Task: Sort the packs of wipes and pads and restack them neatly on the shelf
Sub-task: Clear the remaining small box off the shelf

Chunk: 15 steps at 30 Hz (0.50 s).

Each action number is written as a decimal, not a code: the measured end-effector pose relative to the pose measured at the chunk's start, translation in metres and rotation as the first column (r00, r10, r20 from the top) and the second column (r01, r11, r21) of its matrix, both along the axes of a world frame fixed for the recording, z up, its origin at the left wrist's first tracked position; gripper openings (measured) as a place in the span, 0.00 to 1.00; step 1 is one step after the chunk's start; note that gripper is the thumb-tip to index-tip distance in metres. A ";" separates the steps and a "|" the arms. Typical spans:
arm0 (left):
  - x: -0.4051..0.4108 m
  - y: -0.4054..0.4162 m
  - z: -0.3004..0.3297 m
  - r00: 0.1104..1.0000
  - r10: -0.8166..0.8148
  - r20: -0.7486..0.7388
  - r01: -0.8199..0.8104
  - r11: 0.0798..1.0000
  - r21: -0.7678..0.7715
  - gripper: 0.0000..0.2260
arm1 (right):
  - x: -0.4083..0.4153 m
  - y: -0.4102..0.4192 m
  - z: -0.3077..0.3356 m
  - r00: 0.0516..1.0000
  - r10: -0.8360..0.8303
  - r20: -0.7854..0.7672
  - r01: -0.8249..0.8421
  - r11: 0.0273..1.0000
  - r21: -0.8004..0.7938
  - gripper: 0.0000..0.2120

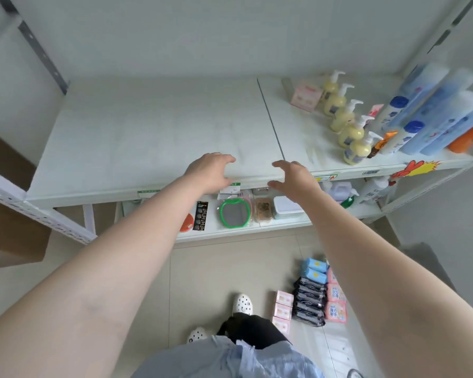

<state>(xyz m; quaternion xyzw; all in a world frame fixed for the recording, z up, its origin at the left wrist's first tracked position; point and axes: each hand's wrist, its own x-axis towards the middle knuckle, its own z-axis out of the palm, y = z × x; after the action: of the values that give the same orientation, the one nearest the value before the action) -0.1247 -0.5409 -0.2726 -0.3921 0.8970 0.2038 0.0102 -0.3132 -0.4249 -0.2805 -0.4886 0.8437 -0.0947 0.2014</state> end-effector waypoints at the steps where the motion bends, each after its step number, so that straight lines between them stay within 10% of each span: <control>1: -0.011 -0.007 0.001 1.000 -0.014 -0.005 0.014 1.000 -0.002 0.26 | -0.009 -0.008 0.001 1.000 -0.014 0.001 0.014 1.000 0.000 0.27; 15: -0.139 -0.098 0.012 1.000 -0.003 -0.017 0.003 1.000 0.019 0.24 | -0.130 -0.096 0.015 0.993 -0.122 0.000 0.122 0.992 -0.019 0.28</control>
<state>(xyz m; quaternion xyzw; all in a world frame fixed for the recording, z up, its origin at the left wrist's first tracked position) -0.2640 -0.6388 -0.2603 -0.3889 0.8957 0.2153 0.0067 -0.4433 -0.5208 -0.2651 -0.4380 0.8712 -0.1145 0.1900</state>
